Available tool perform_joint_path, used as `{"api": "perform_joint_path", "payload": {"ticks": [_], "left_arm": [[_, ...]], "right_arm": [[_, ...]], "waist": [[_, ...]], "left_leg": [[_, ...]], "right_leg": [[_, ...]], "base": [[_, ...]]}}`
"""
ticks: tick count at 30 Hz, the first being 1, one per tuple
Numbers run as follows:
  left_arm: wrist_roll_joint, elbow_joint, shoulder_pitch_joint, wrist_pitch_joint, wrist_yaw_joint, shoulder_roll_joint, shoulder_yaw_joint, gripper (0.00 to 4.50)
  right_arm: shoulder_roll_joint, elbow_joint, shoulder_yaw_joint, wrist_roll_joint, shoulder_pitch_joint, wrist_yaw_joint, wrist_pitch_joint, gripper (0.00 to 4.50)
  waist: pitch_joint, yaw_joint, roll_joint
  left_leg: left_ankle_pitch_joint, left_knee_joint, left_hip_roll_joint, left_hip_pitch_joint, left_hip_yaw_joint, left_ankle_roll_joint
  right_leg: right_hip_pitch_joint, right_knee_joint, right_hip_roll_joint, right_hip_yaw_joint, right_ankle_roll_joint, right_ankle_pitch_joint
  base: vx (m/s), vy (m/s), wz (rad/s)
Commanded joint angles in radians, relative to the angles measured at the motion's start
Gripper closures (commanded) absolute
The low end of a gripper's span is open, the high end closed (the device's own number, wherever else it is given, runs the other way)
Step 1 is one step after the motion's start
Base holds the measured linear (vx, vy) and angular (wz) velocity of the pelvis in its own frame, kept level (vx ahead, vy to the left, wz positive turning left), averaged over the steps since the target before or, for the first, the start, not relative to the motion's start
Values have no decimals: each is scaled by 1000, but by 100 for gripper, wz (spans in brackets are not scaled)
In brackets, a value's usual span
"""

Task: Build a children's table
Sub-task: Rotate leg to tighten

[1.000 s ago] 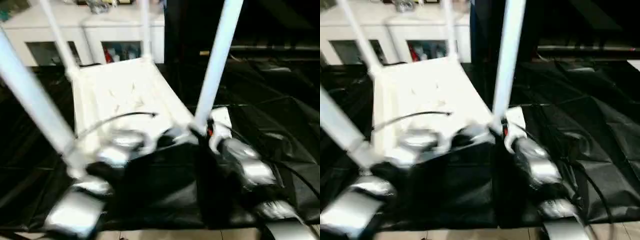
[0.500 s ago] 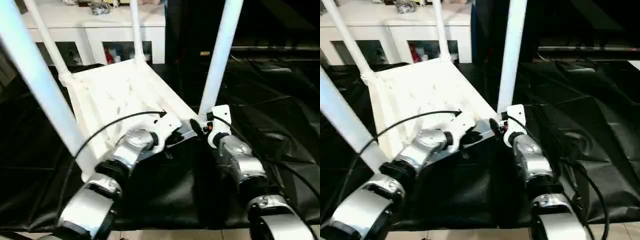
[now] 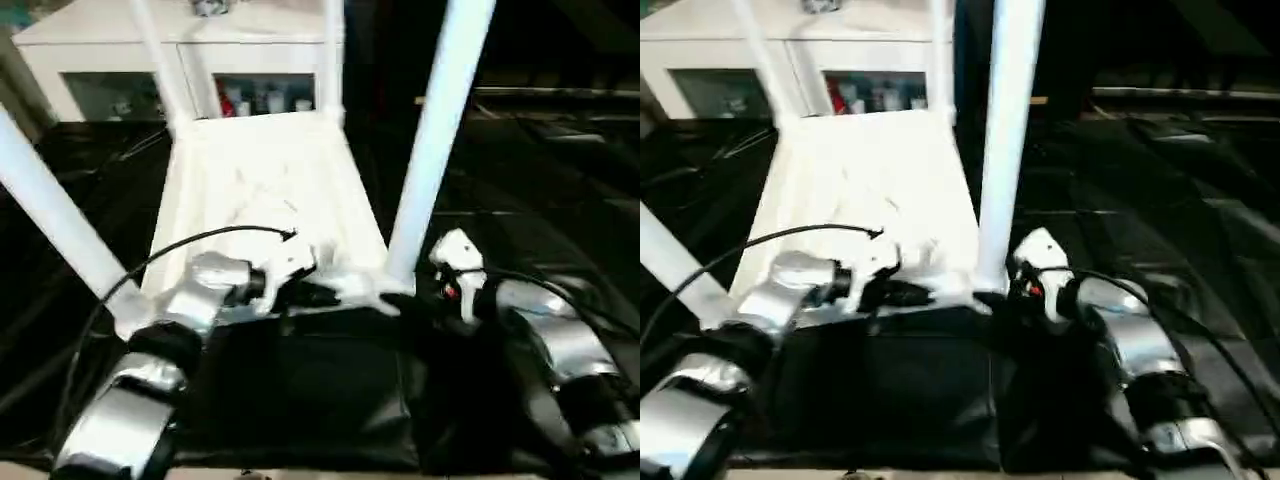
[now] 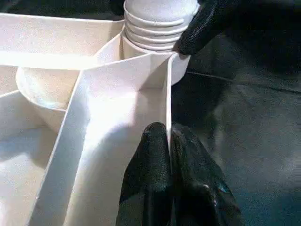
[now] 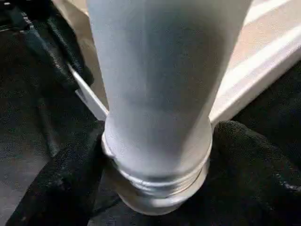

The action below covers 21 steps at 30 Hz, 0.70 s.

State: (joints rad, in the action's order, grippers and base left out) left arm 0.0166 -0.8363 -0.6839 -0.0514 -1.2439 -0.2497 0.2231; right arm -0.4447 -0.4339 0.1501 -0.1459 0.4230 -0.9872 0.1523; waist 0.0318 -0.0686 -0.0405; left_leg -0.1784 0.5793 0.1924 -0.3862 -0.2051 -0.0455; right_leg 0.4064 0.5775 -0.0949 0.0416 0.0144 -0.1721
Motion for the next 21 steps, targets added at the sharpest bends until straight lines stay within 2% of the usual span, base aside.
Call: {"api": "perform_joint_path", "payload": {"ticks": [1, 7, 8, 13, 21], "left_arm": [[-83, 25, 19, -12, -78, 24, -14, 450], [-73, 32, 26, -6, -80, 28, -16, 450], [-73, 35, 27, -3, -80, 27, -15, 450], [-73, 49, 32, 9, -82, 24, -13, 450], [-60, 44, 36, 9, -57, 32, -11, 450]], "right_arm": [[-13, 20, -5, -2, -5, 2, 21, 73], [14, 9, -2, -13, 4, -9, 34, 86], [15, 8, -1, -13, 4, -10, 33, 109], [13, 10, 0, -19, 3, -18, 40, 140], [22, -18, -6, -1, -8, 21, 24, 170]], "waist": [[-58, -3, 22], [-55, -6, 24], [-56, -6, 24], [-57, -6, 24], [-57, -5, 25]], "left_leg": [[-148, -56, 40, 19, 10, 119], [-170, -60, 39, 20, 12, 98], [-169, -60, 40, 20, 12, 95], [-152, -58, 39, 20, 12, 98], [-154, -56, 38, 20, 11, 101]], "right_leg": [[-44, -44, -45, -23, -285, -99], [-45, -49, -46, -24, -265, -164], [-45, -49, -46, -24, -264, -162], [-46, -45, -44, -24, -266, -133], [-45, -46, -45, -24, -266, -144]], "base": [[0, 0, 0], [0, 0, 0], [0, 0, 0], [0, 0, 0], [0, 0, 0]]}}
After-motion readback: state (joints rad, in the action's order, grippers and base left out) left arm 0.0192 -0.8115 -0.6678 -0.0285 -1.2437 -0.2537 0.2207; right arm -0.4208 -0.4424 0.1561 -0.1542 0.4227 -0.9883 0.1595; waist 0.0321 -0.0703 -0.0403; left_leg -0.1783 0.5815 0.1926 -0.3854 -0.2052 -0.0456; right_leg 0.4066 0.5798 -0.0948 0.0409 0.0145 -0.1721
